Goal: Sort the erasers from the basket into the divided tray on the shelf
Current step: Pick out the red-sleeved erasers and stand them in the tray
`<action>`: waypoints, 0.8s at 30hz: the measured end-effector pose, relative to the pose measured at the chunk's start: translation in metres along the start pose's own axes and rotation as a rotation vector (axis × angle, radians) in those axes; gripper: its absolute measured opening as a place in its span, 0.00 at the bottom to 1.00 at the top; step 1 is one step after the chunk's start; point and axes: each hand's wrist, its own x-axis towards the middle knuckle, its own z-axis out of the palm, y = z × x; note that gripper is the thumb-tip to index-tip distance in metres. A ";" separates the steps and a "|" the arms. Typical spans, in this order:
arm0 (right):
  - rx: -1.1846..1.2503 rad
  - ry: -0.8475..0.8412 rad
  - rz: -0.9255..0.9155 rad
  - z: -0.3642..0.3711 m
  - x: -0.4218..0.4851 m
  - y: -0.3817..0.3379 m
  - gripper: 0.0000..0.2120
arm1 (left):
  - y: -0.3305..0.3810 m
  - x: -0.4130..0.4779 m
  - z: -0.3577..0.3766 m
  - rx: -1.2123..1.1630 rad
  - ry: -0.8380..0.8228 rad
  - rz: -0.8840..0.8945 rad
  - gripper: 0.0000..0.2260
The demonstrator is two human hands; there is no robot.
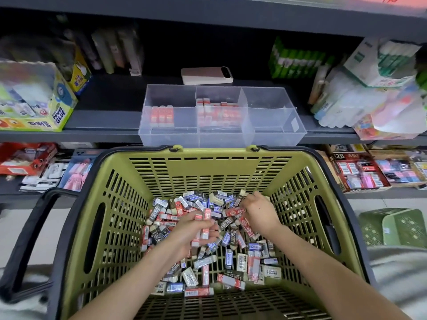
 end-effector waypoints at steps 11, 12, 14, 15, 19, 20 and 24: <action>0.920 -0.111 0.111 -0.041 -0.051 -0.075 0.06 | -0.007 0.003 0.021 -0.373 -0.012 0.003 0.16; 0.912 -0.143 0.123 -0.039 -0.052 -0.069 0.08 | -0.008 0.003 0.021 -0.380 0.034 0.015 0.15; 0.691 -0.096 0.246 -0.033 -0.051 -0.050 0.07 | -0.008 0.002 0.018 -0.377 0.100 0.017 0.13; 0.486 -0.064 0.322 -0.027 -0.052 -0.039 0.04 | -0.006 0.002 0.015 -0.359 0.112 0.002 0.13; 0.116 -0.092 0.443 0.004 -0.052 -0.019 0.19 | 0.008 0.004 0.011 -0.198 0.023 -0.027 0.18; 0.093 -0.111 0.429 0.009 -0.051 -0.021 0.21 | 0.010 0.004 0.012 -0.174 0.018 -0.024 0.19; 0.084 -0.066 0.392 0.017 -0.044 -0.024 0.19 | 0.011 0.006 0.010 -0.137 0.048 -0.040 0.20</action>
